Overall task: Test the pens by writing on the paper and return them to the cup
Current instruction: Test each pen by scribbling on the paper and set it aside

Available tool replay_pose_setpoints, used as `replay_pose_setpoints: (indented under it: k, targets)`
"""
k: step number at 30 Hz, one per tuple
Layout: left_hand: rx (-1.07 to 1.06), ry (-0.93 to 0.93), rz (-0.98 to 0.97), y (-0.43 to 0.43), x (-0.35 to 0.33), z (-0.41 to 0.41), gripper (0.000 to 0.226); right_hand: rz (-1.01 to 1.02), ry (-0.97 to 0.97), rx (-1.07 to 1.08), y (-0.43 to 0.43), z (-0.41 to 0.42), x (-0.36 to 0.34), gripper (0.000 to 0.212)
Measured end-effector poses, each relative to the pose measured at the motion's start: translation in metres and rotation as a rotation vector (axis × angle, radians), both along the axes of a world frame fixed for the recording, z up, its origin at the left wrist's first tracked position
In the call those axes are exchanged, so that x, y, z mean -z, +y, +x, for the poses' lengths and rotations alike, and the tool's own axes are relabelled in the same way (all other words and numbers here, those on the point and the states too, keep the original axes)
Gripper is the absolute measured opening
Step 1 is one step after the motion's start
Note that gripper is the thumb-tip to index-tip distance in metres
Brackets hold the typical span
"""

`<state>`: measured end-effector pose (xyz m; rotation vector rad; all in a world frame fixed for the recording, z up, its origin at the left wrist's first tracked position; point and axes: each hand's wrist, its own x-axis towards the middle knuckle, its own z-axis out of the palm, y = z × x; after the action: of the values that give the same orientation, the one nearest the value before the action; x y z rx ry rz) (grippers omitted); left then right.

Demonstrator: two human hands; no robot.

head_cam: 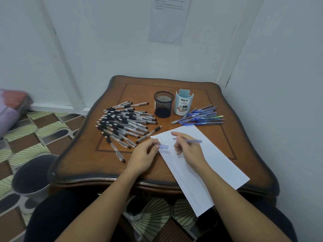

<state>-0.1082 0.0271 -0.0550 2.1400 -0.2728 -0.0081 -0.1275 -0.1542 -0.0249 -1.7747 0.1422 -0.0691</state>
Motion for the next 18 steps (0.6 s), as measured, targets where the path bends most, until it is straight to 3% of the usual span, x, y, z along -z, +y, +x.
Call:
replay_pose_setpoints:
  k: [3, 10, 15, 18]
  targets:
    - [-0.06, 0.011, -0.079, 0.0003, -0.0023, -0.0014, 0.015, 0.145, 0.069, 0.055, -0.0014, -0.0001, -0.0043, 0.025]
    - [-0.084, 0.023, -0.17, 0.0012, 0.001, 0.0012, 0.016, 0.142, 0.065, 0.057, 0.0029, -0.003, -0.0052, 0.011]
    - [-0.07, 0.04, -0.213, 0.0007, 0.0007, 0.0008, 0.016, 0.138, 0.044, -0.06, 0.0061, -0.0086, -0.0035, 0.002]
    - [-0.071, 0.068, -0.254, 0.0017, 0.0009, 0.0014, 0.016, 0.325, 0.12, -0.086, 0.0056, -0.0085, -0.006, 0.026]
